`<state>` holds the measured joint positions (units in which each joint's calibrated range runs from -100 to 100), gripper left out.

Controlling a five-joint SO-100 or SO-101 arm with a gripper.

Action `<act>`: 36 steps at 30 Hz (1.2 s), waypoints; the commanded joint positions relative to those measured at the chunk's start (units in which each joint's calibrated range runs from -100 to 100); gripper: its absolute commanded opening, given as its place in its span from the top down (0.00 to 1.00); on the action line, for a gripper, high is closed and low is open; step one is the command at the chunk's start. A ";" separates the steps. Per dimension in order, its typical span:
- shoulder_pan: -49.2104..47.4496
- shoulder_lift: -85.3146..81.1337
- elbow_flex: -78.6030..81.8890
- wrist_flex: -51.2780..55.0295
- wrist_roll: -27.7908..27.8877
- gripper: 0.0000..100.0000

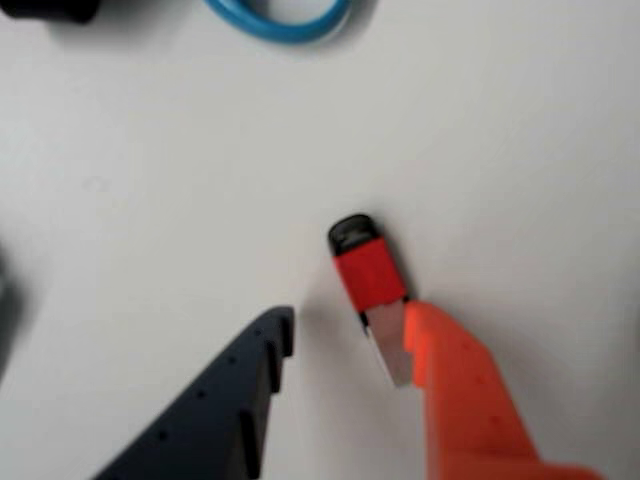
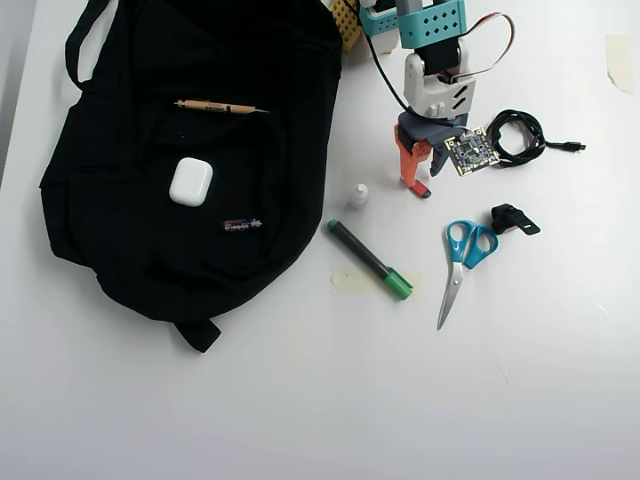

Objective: Put the usb stick into the black bag

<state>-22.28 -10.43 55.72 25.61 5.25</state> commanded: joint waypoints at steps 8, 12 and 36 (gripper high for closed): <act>0.36 -1.61 -4.23 4.37 -0.22 0.85; 0.36 -1.77 -4.41 4.37 -0.22 0.85; 0.96 -0.45 -6.93 4.37 -0.06 0.85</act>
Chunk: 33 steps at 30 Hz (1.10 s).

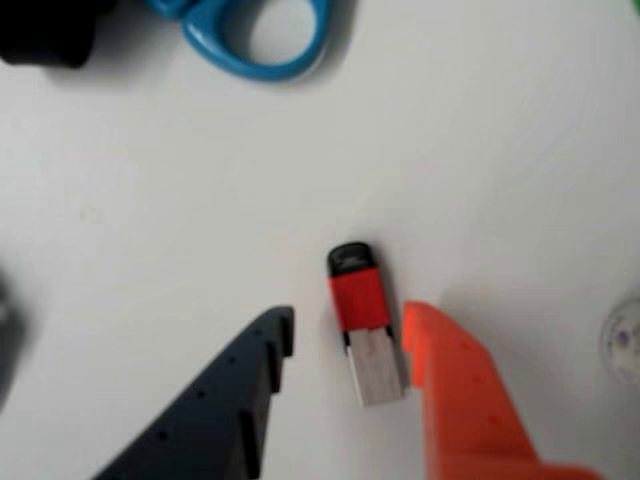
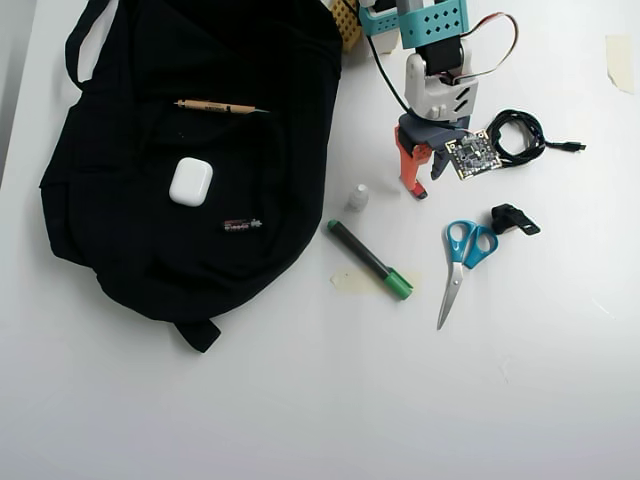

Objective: Put the usb stick into the black bag

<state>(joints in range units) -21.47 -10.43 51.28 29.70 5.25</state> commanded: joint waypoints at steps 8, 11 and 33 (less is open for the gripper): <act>0.08 2.96 -2.94 -0.24 0.31 0.85; 0.08 3.12 -2.85 -0.24 0.36 0.85; -1.19 8.52 -5.10 -0.58 0.15 0.85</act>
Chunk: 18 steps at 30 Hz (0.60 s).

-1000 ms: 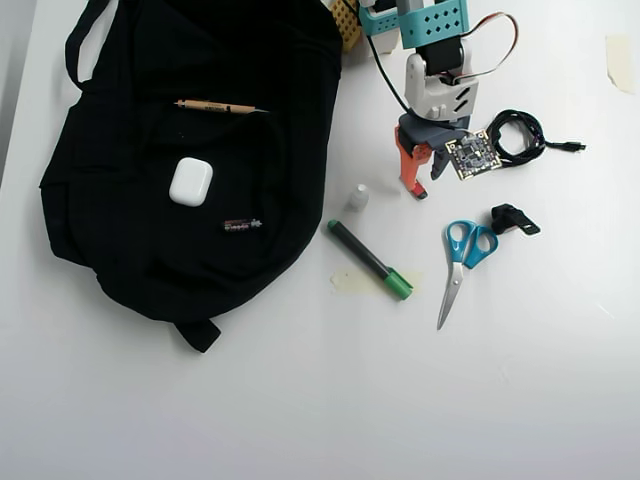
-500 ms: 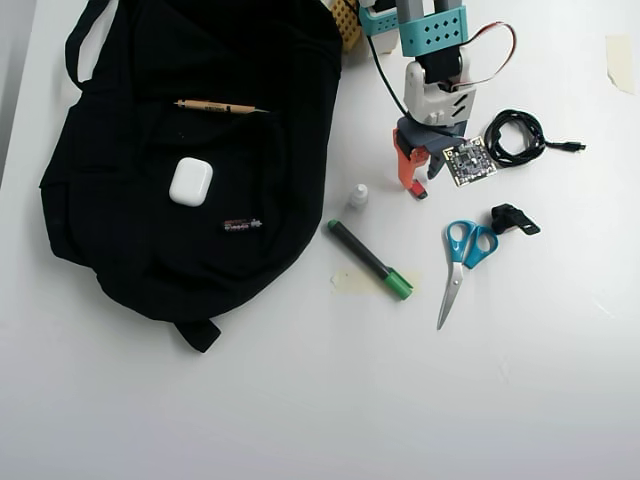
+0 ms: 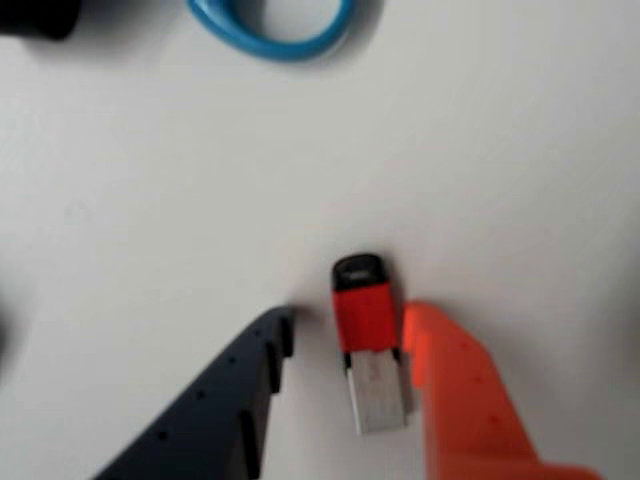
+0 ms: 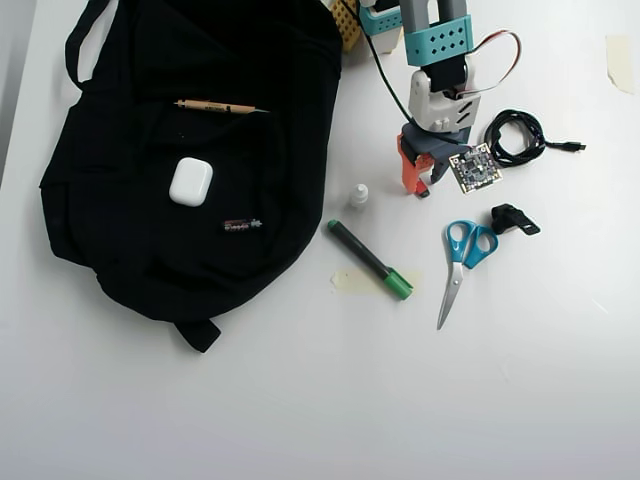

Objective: Put the usb stick into the black bag

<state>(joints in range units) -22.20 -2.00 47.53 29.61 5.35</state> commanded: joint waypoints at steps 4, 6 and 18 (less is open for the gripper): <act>-0.54 0.09 -1.16 -0.33 -0.05 0.87; -0.54 0.09 -0.72 -0.33 -0.05 0.94; 0.21 -0.74 -0.45 0.28 -0.16 0.98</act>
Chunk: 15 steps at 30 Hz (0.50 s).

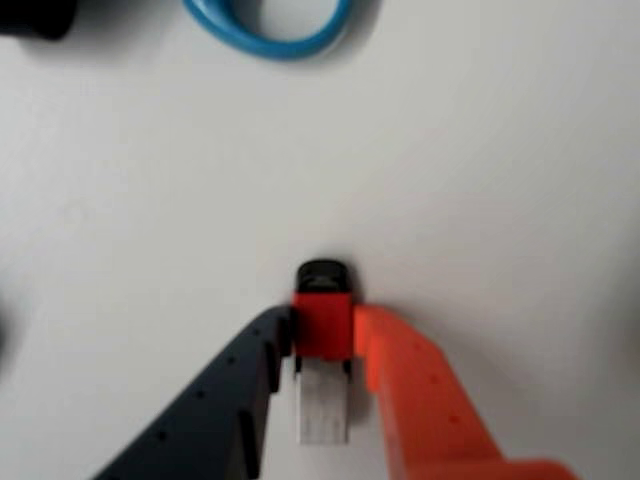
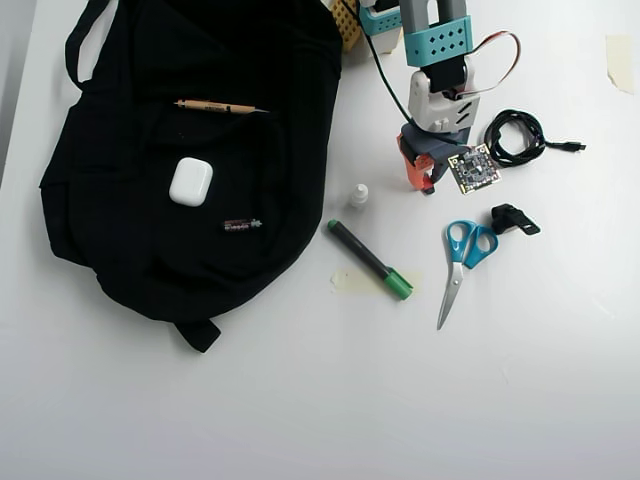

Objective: Put the usb stick into the black bag

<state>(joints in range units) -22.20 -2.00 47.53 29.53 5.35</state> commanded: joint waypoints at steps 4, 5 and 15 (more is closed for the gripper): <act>1.48 -1.40 -2.06 2.69 -0.31 0.98; 1.86 -1.40 -3.14 4.06 -0.37 0.98; 2.23 -15.67 -9.88 18.62 -1.94 0.98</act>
<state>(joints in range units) -20.29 -10.18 40.70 44.61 4.86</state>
